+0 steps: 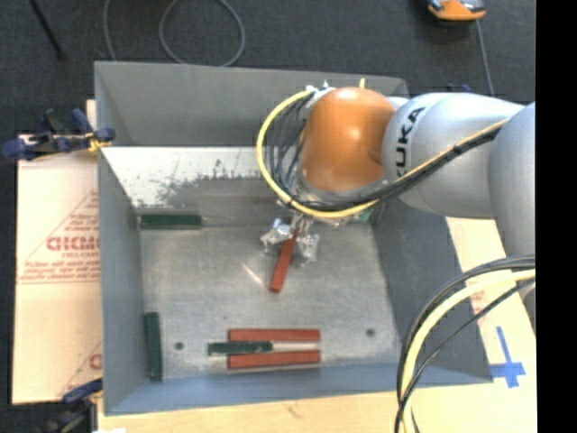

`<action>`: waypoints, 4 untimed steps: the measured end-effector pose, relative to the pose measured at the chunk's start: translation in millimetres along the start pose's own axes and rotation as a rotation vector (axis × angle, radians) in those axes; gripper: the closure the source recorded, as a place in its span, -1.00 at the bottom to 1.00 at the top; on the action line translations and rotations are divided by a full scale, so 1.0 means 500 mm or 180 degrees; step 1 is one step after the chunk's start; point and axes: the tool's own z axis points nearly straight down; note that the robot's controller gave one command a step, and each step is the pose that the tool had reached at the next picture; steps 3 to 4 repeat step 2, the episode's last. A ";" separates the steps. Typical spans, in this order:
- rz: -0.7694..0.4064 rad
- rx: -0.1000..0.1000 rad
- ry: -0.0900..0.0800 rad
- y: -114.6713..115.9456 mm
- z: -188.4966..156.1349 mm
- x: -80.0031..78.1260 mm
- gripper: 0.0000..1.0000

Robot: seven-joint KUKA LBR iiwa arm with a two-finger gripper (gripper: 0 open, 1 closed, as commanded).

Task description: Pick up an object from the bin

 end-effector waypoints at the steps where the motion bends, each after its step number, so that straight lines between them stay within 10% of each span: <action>1: 0.0017 0.0016 0.0001 -0.007 -0.189 -0.003 1.00; 4: 0.0037 0.0002 0.0008 -0.011 -0.233 -0.004 1.00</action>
Offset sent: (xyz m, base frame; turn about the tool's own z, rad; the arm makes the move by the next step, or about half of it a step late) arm 0.0000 -0.0001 0.0882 0.0000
